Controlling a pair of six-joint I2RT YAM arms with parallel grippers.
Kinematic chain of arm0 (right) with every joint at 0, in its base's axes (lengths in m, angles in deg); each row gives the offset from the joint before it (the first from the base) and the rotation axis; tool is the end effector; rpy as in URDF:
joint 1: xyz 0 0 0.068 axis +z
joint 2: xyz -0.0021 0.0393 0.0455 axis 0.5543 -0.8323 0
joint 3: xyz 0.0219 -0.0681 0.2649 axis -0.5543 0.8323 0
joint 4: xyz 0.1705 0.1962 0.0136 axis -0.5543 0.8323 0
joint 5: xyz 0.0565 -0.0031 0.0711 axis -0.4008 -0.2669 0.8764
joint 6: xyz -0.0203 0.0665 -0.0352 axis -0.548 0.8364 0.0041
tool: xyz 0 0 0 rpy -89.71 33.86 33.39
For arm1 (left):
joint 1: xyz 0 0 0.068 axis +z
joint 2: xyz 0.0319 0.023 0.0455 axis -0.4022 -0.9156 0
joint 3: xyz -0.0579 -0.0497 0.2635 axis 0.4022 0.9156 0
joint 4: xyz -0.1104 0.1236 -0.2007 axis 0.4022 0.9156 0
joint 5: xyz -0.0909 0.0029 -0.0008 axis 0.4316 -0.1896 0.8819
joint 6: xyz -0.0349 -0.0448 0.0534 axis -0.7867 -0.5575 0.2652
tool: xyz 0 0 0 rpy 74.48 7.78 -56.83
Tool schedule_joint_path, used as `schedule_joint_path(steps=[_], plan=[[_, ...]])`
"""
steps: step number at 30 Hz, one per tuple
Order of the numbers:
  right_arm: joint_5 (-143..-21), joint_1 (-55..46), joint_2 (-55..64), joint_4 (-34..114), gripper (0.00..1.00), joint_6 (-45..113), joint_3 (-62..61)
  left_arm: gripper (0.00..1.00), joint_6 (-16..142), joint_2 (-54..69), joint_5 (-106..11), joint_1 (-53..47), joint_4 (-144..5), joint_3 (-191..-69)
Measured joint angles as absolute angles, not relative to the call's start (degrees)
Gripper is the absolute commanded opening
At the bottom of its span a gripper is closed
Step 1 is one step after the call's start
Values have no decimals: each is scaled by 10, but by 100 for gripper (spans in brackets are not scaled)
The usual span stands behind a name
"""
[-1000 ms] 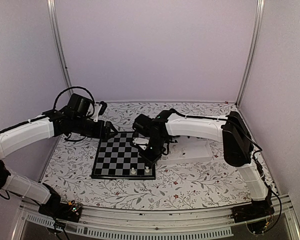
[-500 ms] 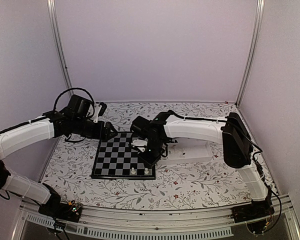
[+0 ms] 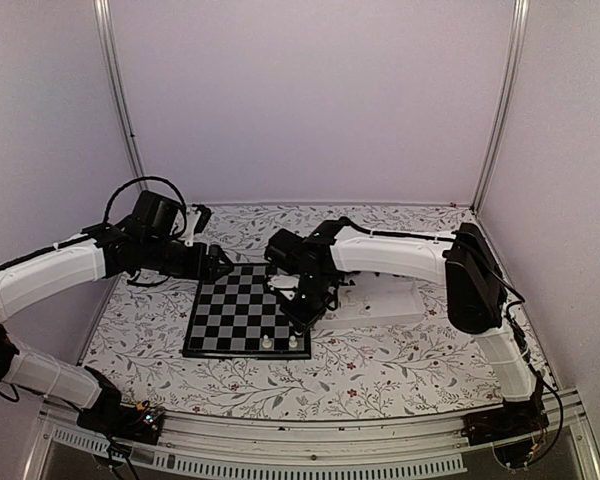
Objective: Set up the chess pieces on the board
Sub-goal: Place the chess piece on the chessboard.
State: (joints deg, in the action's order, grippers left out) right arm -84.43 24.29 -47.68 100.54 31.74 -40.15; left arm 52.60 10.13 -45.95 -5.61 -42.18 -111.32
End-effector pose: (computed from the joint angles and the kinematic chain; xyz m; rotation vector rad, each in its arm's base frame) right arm 0.2493 0.4093 0.1491 -1.3704 2.6870 0.2607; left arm 0.2478 -0.1523 0.2453 0.2497 2.4109 -0.6249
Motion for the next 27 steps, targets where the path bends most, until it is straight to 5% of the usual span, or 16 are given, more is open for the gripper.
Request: schedule_joint_path(steps=[14,27], plan=[[-840,239,-487,1011,9,316,-418,81,521,103,-459,-56,-422,-1113],[-836,238,-498,1012,34,319,-421,81,521,103,-460,-55,-421,-1113]])
